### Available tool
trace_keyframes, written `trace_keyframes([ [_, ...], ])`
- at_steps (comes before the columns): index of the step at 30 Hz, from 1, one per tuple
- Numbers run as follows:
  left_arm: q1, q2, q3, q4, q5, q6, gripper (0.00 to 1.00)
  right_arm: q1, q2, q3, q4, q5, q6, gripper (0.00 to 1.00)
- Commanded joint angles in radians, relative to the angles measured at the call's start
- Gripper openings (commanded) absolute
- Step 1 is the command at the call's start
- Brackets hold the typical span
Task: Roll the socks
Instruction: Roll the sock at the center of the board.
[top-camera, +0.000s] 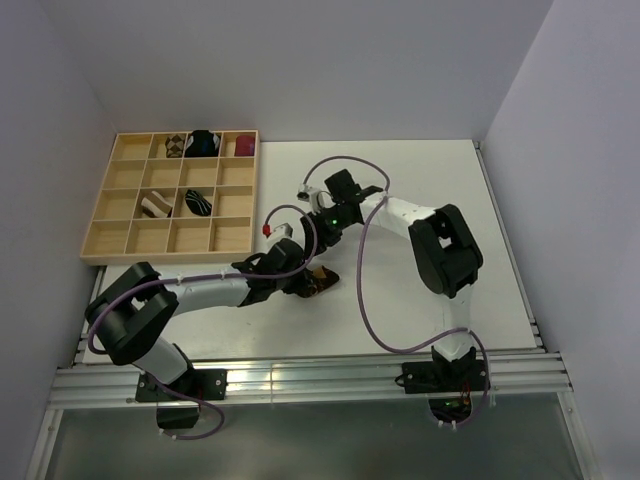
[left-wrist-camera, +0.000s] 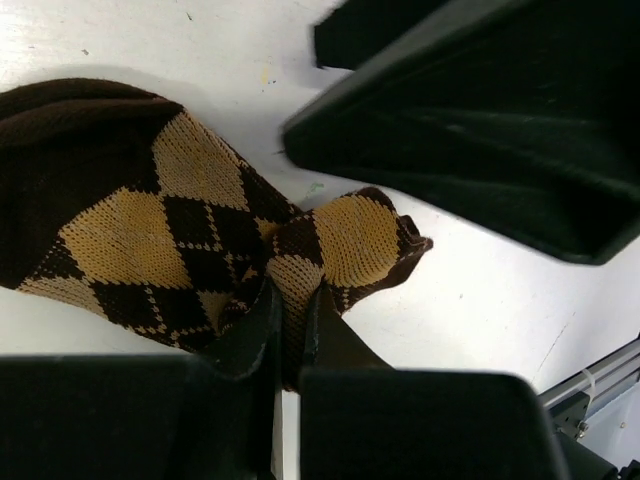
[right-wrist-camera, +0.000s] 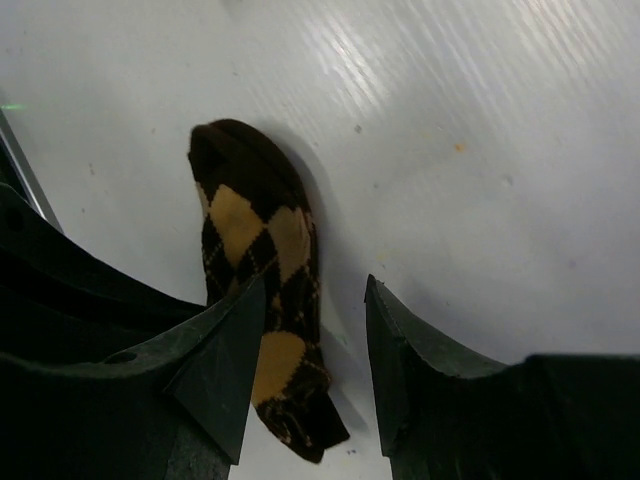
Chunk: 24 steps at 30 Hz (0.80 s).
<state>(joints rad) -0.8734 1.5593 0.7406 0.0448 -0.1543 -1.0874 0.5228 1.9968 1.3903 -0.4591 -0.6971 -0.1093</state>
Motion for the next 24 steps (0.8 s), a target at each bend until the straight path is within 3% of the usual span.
trace_keyframes([
  [1,-0.012,-0.013,0.016,0.006,-0.019,0.040,0.00,0.039,0.026,0.072,-0.021,-0.033,-0.072,0.52],
  [19,-0.042,-0.021,0.026,0.015,-0.027,0.069,0.00,0.125,0.194,0.164,-0.044,0.077,-0.090,0.51],
  [23,-0.042,-0.015,0.034,0.007,-0.025,0.076,0.00,0.126,0.200,0.162,-0.046,0.093,-0.087,0.35],
  [24,-0.042,-0.015,0.037,0.003,-0.030,0.075,0.00,0.125,0.198,0.161,-0.041,0.097,-0.084,0.21],
])
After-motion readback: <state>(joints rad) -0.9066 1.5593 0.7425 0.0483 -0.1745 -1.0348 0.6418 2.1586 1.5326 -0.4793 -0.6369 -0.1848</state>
